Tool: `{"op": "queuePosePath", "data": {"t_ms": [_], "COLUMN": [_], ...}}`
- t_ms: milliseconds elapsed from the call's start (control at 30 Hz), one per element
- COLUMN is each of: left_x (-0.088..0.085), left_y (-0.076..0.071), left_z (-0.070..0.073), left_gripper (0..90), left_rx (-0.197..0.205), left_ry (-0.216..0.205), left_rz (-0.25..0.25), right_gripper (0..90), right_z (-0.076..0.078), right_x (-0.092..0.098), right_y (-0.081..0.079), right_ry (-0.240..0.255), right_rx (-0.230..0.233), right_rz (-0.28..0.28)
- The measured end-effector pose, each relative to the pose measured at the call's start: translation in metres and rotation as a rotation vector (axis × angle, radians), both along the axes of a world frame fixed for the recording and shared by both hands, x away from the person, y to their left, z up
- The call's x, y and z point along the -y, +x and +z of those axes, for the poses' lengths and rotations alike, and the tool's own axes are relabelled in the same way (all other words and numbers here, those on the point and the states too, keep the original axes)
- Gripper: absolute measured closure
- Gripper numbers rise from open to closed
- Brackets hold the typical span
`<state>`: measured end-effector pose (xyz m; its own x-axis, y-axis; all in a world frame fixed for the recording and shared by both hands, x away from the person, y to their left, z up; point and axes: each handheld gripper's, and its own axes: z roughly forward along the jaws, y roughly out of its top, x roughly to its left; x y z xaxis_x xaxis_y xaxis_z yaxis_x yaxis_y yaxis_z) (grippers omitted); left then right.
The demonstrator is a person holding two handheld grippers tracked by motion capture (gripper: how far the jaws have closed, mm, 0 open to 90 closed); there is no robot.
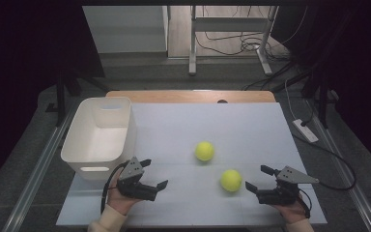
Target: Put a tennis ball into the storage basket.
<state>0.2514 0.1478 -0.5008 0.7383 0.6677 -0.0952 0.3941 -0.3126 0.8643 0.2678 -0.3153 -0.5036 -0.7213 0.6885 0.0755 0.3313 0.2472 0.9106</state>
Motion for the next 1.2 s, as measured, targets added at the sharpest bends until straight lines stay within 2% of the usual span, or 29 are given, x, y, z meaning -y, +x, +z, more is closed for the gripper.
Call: {"op": "queuePosePath", "data": {"t_ms": [567,833,933,1033,1200], "left_x": [0.014,0.025,0.03,0.034,0.037], "left_y": [0.019,0.029,0.033,0.037,0.041], "left_z": [0.012,0.014,0.017,0.021,0.021], "left_gripper": [4.6,4.5,4.5,4.6,4.6], "left_rx": [-0.02,-0.027,-0.032,-0.026,-0.037], "left_ry": [0.015,0.04,0.032,0.045,0.034], "left_rz": [-0.042,-0.065,-0.072,-0.08,-0.08], "right_gripper": [10.3,10.3,10.3,10.3,10.3], "right_z": [0.001,0.0,0.0,0.0,0.001], "right_x": [-0.003,-0.003,-0.004,-0.004,-0.004], "right_y": [0.0,-0.001,-0.002,-0.001,0.0], "right_ry": [-0.005,-0.009,-0.004,-0.008,-0.007], "right_rx": [0.0,-0.001,-0.001,0.002,0.007], "right_rz": [-0.01,-0.008,-0.008,-0.003,-0.004]}}
